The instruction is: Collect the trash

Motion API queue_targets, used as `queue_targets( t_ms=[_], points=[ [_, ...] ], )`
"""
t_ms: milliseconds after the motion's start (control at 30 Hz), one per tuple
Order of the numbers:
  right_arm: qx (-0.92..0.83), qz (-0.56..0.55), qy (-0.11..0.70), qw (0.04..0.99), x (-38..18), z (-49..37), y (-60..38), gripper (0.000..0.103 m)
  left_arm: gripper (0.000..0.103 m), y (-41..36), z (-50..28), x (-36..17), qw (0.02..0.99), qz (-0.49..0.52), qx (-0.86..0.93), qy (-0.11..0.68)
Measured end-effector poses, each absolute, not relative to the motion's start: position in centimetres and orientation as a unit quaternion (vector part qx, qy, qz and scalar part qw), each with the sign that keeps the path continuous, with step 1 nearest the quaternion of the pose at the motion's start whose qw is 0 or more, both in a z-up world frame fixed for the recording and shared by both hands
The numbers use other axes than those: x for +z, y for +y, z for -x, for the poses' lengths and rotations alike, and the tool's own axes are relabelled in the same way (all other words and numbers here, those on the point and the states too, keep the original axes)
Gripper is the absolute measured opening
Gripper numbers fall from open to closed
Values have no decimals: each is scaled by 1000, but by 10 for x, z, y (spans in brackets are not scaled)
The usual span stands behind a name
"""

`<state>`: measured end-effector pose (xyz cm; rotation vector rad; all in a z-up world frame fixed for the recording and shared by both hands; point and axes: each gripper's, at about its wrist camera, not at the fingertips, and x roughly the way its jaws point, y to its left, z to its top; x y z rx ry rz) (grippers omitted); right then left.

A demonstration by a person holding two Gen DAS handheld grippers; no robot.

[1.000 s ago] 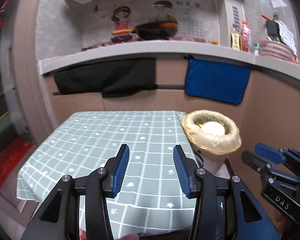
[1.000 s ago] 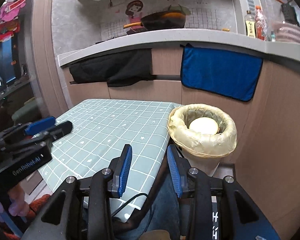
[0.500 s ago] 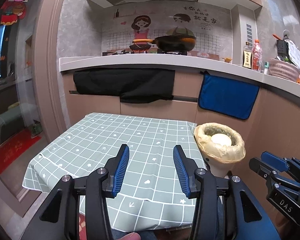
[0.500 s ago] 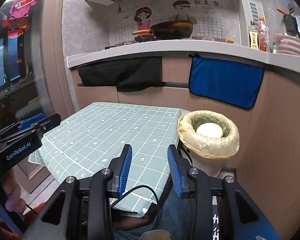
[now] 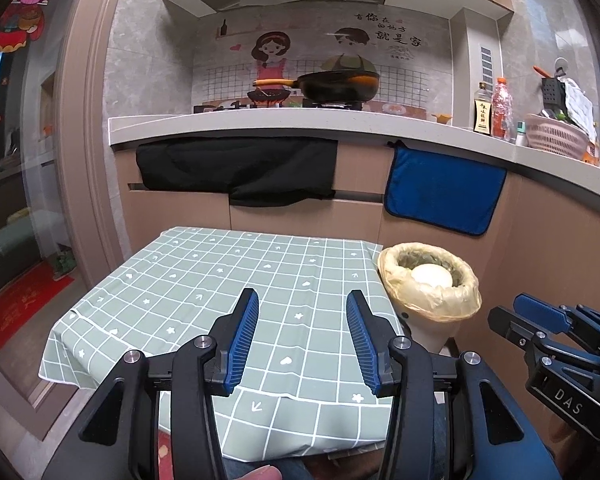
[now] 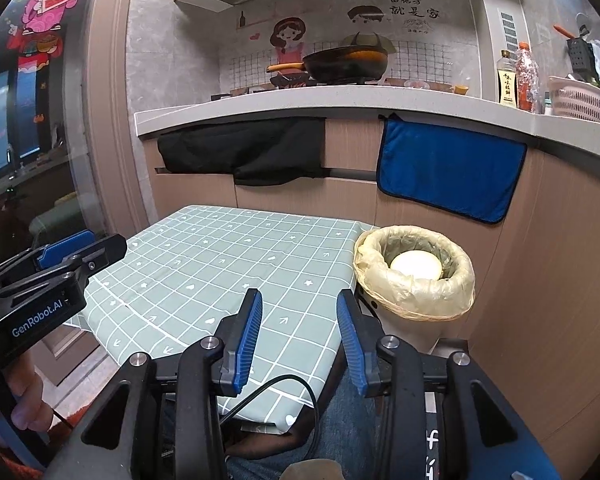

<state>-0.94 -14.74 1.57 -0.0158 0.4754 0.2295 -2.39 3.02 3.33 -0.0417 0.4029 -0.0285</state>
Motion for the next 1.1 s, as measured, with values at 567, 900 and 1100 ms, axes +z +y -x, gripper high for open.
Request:
queue_targets(
  t_ms=[567, 900, 1100],
  points=[
    [111, 4, 236, 965, 15, 9, -151, 38, 47, 22, 26, 28, 979, 17, -21, 203],
    [104, -4, 233, 967, 17, 11, -155, 38, 47, 17, 25, 28, 978, 8, -33, 206],
    [102, -10, 234, 967, 17, 11, -158, 39, 47, 18, 23, 29, 977, 6, -35, 209]
  ],
)
